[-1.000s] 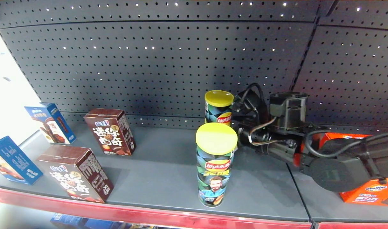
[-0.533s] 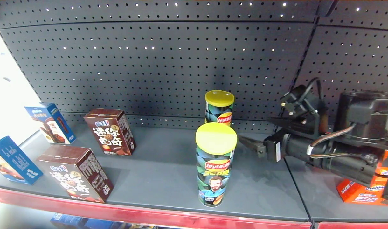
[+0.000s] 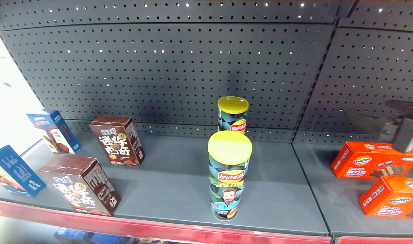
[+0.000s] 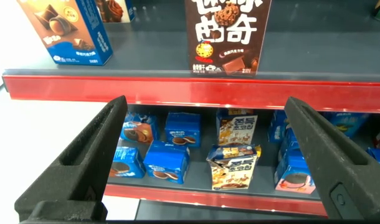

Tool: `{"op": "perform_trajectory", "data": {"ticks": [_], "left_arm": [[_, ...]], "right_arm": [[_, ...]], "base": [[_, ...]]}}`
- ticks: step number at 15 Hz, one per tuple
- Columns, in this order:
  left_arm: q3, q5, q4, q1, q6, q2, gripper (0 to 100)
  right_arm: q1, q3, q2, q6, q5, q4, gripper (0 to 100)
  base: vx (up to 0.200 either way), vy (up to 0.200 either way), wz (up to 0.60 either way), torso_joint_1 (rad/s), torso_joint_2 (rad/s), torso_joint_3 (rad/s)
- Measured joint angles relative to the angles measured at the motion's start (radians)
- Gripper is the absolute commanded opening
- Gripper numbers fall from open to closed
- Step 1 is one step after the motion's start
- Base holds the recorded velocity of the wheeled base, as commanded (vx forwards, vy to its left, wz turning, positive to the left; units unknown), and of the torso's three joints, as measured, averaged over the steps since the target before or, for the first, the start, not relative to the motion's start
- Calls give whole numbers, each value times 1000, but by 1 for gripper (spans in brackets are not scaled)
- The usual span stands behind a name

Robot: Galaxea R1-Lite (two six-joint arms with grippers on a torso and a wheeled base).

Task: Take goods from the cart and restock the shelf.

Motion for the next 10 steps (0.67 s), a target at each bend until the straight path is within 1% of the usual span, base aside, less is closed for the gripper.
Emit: {"op": "perform_trajectory", "data": {"ticks": [2,3,5,7,10], "left_arm": [[0,0,0,0,0,0,100],[0,0,0,0,0,0,100],[0,0,0,0,0,0,100],[0,0,0,0,0,0,100],[0,0,0,0,0,0,100]], "right_arm": [[-93,25,-155,7,54,71,100],[-119,54,-221,9,66,99,100],[-169,152,-369,30,94,168,100],[-221,240,-496,79,141,222,100],[-269,376,-674,110,165,253,100]], "base": [[0,0,0,0,0,0],[0,0,0,0,0,0],[0,0,0,0,0,0],[0,0,0,0,0,0],[0,0,0,0,0,0]]}}
